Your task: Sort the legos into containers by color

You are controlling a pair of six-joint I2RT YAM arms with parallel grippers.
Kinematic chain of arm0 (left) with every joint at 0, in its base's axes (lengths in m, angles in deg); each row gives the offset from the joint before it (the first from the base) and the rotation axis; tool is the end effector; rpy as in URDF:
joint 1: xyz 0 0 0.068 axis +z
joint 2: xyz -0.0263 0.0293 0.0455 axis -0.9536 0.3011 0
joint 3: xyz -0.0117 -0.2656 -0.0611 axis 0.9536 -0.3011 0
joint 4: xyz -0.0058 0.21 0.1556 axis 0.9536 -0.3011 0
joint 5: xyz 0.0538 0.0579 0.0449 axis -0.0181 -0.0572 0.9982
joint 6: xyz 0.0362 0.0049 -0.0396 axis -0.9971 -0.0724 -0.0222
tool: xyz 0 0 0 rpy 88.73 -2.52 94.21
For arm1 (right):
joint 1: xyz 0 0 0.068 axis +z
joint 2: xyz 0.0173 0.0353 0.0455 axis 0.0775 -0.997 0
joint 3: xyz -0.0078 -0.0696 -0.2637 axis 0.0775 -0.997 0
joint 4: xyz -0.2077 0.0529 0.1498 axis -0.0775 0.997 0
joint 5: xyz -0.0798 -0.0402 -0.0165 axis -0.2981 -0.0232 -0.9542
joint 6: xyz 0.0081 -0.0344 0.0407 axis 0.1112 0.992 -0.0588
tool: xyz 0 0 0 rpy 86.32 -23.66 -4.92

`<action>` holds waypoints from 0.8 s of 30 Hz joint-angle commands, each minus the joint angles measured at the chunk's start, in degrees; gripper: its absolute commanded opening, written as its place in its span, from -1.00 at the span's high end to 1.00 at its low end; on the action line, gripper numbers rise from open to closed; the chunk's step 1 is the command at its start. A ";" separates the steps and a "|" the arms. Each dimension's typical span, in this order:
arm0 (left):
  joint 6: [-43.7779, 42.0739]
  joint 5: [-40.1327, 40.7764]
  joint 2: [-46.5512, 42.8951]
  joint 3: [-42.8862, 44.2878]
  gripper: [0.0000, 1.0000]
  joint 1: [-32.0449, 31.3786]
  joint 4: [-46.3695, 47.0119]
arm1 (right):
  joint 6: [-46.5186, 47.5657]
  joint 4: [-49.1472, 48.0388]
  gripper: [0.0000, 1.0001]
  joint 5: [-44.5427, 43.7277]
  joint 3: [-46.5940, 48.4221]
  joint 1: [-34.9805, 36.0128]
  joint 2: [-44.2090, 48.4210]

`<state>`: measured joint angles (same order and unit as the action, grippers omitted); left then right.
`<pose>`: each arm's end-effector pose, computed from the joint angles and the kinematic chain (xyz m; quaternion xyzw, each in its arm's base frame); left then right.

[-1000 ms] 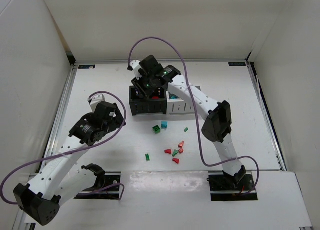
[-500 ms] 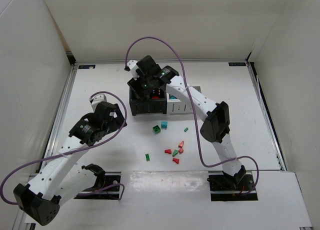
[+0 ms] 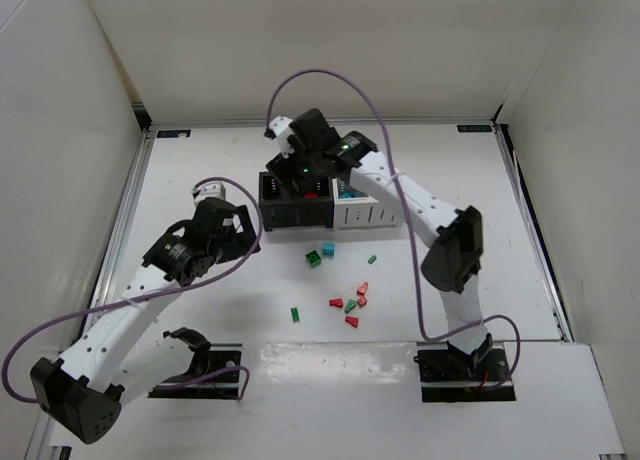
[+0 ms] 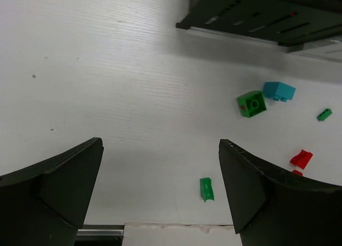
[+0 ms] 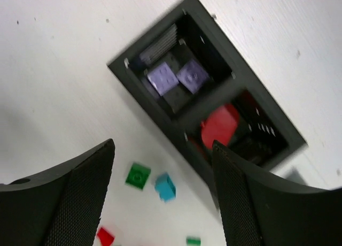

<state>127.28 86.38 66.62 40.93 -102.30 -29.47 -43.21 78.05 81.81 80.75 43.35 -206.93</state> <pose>0.1575 -0.0776 0.2946 -0.1176 0.9270 -0.0573 0.3516 0.3168 0.3523 0.3453 -0.4226 0.8081 0.1696 0.3737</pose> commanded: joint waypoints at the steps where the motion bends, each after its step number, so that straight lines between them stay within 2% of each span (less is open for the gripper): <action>1: -6.73 -4.64 2.22 2.87 -1.00 -1.90 4.66 | -3.70 -3.68 -0.52 -0.34 -5.71 -3.91 13.30; 2: -7.45 -4.90 5.27 3.66 -1.00 -2.86 5.36 | -5.37 -6.21 -0.52 -0.17 -13.30 -4.63 15.35; 3: -8.24 -4.82 6.69 4.89 -1.00 -4.87 6.59 | -7.56 -6.93 -0.52 -0.17 -16.07 -5.51 17.29; 4: -10.16 -3.68 11.23 5.60 -1.00 -7.59 6.51 | -9.41 -9.11 -0.52 -0.34 -24.80 -8.13 23.57; 6: -13.67 -2.97 14.34 7.87 -1.00 -11.20 8.26 | -11.35 -11.94 -0.52 -1.04 -29.88 -9.99 29.83; 7: -14.74 -2.97 18.71 8.15 -0.97 -13.40 9.14 | -11.88 -12.73 -0.52 -1.74 -34.51 -12.52 33.53; 9: -18.07 -3.67 21.46 8.76 -0.97 -15.61 14.05 | -12.94 -12.91 -0.58 -5.33 -41.03 -13.51 38.46; 15: -19.75 -5.78 33.15 11.92 -0.92 -16.76 24.32 | -13.91 -11.68 -0.58 -8.43 -47.82 -18.25 46.92; 17: -21.16 -4.65 35.96 12.46 -0.81 -18.24 26.19 | -14.00 -11.68 -0.58 -7.73 -48.70 -19.31 47.45; 24: -24.86 -5.52 43.35 14.13 -0.81 -19.40 32.26 | -14.00 -11.59 -0.58 -7.29 -49.06 -19.93 46.75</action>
<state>104.49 81.20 109.75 53.21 -121.88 -1.95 -56.46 68.48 74.92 31.66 23.32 -160.05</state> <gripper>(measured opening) 0.906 0.788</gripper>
